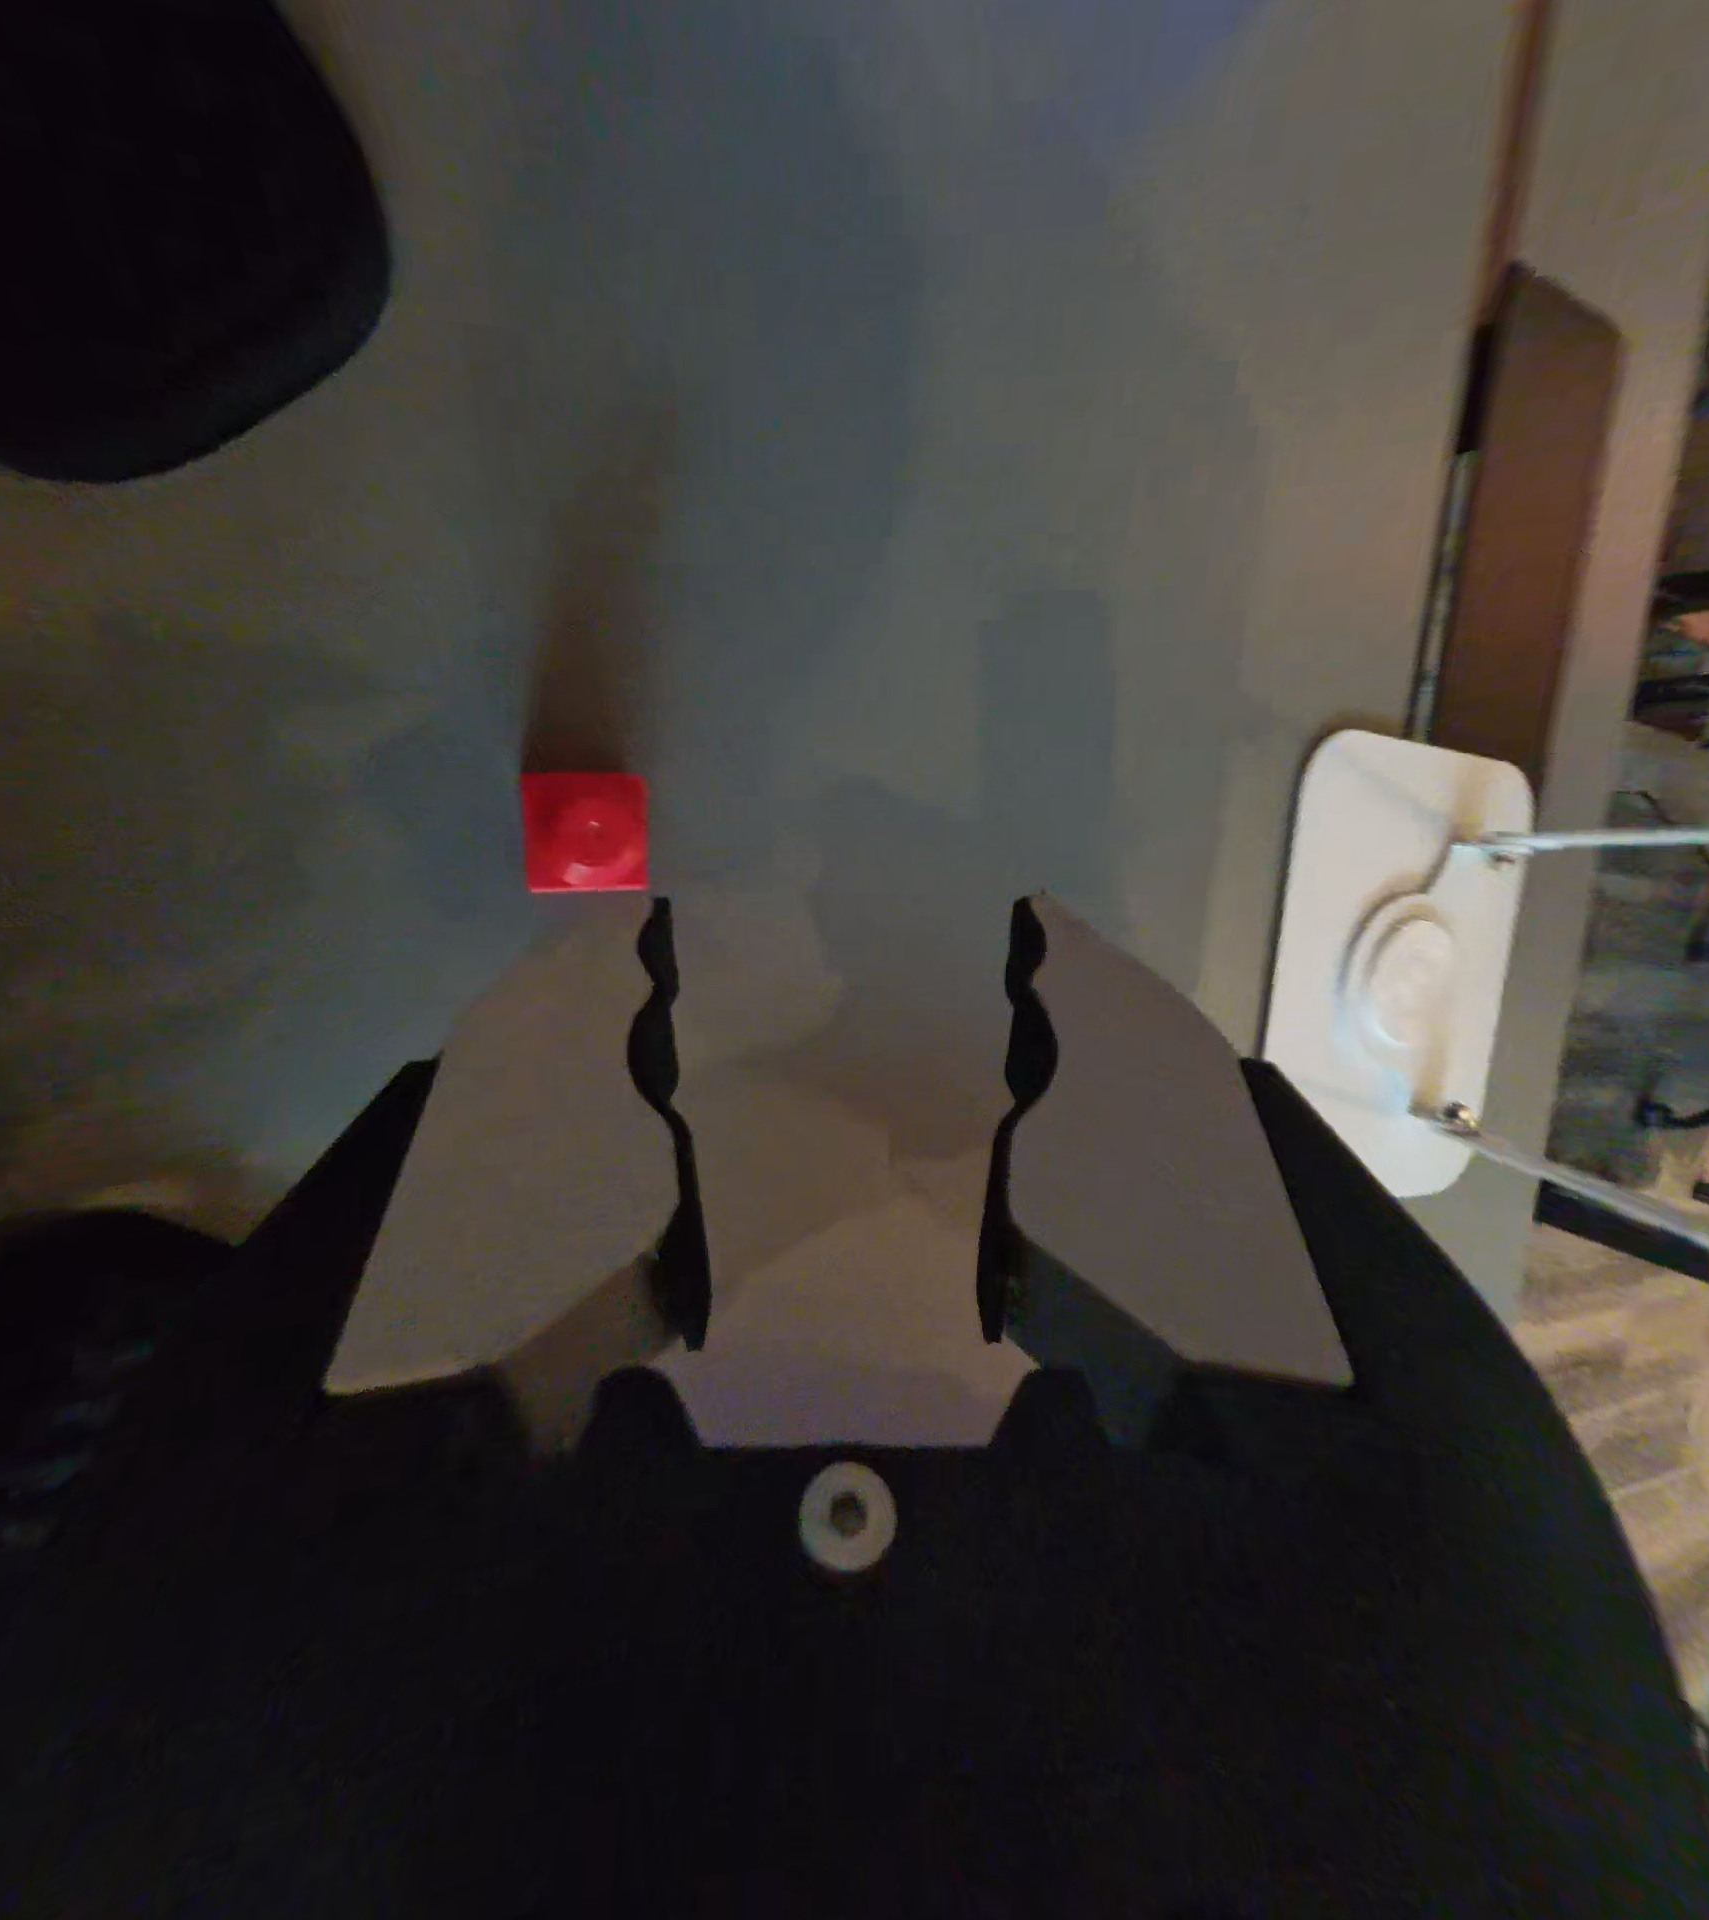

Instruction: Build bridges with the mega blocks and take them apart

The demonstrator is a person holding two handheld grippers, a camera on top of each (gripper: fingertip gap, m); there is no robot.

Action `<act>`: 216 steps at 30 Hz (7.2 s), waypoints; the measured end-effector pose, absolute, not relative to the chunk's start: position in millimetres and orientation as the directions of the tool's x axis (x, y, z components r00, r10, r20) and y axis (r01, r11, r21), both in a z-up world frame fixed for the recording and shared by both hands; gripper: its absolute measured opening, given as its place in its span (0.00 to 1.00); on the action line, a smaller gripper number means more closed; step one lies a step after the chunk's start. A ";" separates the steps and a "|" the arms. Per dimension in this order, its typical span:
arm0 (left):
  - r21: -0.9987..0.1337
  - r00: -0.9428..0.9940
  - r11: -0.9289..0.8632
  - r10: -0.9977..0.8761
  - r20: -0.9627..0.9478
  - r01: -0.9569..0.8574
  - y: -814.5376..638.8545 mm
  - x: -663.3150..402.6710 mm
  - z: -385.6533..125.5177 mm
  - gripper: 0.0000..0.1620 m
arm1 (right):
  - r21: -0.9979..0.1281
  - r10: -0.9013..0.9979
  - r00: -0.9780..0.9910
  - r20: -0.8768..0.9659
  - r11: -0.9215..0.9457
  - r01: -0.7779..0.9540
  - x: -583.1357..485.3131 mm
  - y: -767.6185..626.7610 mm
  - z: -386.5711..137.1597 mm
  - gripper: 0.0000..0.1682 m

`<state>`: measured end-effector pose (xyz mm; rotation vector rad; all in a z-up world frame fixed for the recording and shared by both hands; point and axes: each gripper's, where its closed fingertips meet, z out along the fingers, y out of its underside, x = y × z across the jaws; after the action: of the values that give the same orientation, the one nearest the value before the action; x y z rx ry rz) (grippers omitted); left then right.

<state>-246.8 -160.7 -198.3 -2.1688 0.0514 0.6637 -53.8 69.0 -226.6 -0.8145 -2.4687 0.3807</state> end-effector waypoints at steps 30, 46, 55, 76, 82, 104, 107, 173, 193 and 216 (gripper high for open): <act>-0.636 0.639 -0.650 0.706 -0.305 0.416 -172.3 -451.5 -303.6 0.23 | -0.466 0.670 -0.545 0.504 0.742 0.483 -27.2 124.4 -186.1 0.36; -0.976 0.948 -0.193 0.278 -0.156 -0.104 -55.6 -271.2 -104.0 0.23 | -0.738 0.679 -0.586 0.443 0.647 0.192 -47.2 73.0 -147.5 0.36; -0.974 0.938 0.122 -0.271 -0.218 -0.191 -21.8 -130.0 -47.9 0.23 | -0.921 0.782 -0.529 0.331 0.389 -0.001 -50.5 56.7 -91.1 0.32; -0.919 0.718 0.237 -0.574 -0.394 -0.314 2.2 -45.7 -76.6 0.22 | -0.953 0.701 -0.647 0.300 0.243 -0.179 -35.3 10.0 -62.2 0.34; -0.904 0.684 0.229 -0.594 -0.424 -0.361 5.9 -34.4 -87.7 0.23 | -0.930 0.667 -0.659 0.349 0.336 -0.152 -36.4 3.2 -75.4 0.29; -0.955 0.898 -0.079 -0.369 -0.238 -0.286 20.2 -123.6 -108.6 0.39 | -0.850 0.743 -0.512 0.431 0.525 0.048 -25.1 47.9 -86.9 0.20; -0.944 0.916 -0.125 -0.311 -0.254 -0.304 17.0 -139.4 -112.2 0.38 | -0.818 0.748 -0.501 0.436 0.561 0.126 -26.0 56.4 -97.6 0.20; -0.895 0.930 -0.255 -0.120 -0.346 -0.366 7.2 -184.1 -116.3 0.30 | -0.504 0.616 -0.786 0.047 0.694 0.514 -20.9 45.9 -328.0 0.20; -0.891 0.927 -0.256 -0.126 -0.353 -0.375 8.1 -183.9 -117.0 0.30 | -0.514 0.632 -0.774 0.038 0.677 0.527 -22.3 42.7 -328.6 0.20; -0.890 0.924 -0.249 -0.130 -0.360 -0.382 7.2 -183.8 -115.7 0.30 | -0.518 0.671 -0.741 0.026 0.643 0.564 -26.0 40.8 -328.2 0.20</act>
<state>-183.8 7.2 -115.7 -1.8223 0.3800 0.2481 -26.0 40.8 -328.2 -1.0085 -2.6469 0.7251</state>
